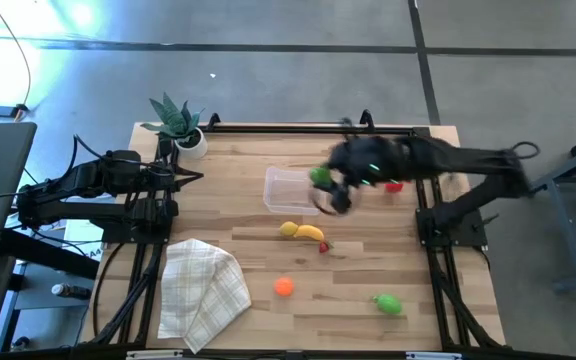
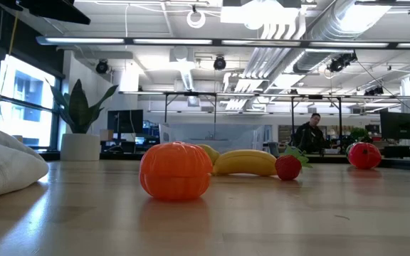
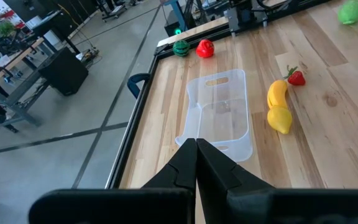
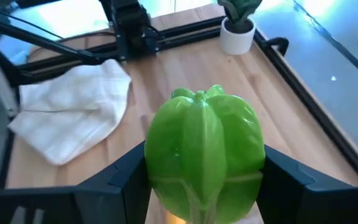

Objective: Pick and placing Produce into tupperware
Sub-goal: Put the starfruit into the transparent bin

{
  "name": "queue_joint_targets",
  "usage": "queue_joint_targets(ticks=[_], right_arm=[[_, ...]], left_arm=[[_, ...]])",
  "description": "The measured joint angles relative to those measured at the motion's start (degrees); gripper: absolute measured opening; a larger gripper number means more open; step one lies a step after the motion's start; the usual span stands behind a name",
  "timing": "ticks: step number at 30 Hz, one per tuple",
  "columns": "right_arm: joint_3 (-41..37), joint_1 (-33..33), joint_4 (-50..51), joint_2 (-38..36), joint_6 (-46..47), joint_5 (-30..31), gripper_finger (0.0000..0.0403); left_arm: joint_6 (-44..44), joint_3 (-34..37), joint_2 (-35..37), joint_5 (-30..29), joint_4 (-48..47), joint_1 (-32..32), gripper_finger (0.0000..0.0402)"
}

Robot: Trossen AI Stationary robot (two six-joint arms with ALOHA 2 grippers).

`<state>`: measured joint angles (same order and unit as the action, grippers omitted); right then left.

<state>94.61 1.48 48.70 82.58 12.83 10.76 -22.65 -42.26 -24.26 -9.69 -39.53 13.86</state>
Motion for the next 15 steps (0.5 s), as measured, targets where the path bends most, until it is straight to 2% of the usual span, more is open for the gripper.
queue_joint_targets(ticks=[5, 9, 15], right_arm=[[12.64, -7.07, 1.17, 14.44, -5.43, -6.23, 0.0207], [22.14, -11.38, 7.16, 26.2, -6.27, -9.14, 0.0207], [29.72, -16.01, 15.44, 39.73, -6.68, -13.44, 0.0207]], left_arm=[[0.0, 0.0, -0.01, 0.0, -0.02, 0.01, 0.0001], [0.0, 0.0, -0.01, -0.01, -0.02, -0.01, 0.0001], [0.0, 0.0, -0.01, 0.0, -0.02, 0.01, 0.0001]])
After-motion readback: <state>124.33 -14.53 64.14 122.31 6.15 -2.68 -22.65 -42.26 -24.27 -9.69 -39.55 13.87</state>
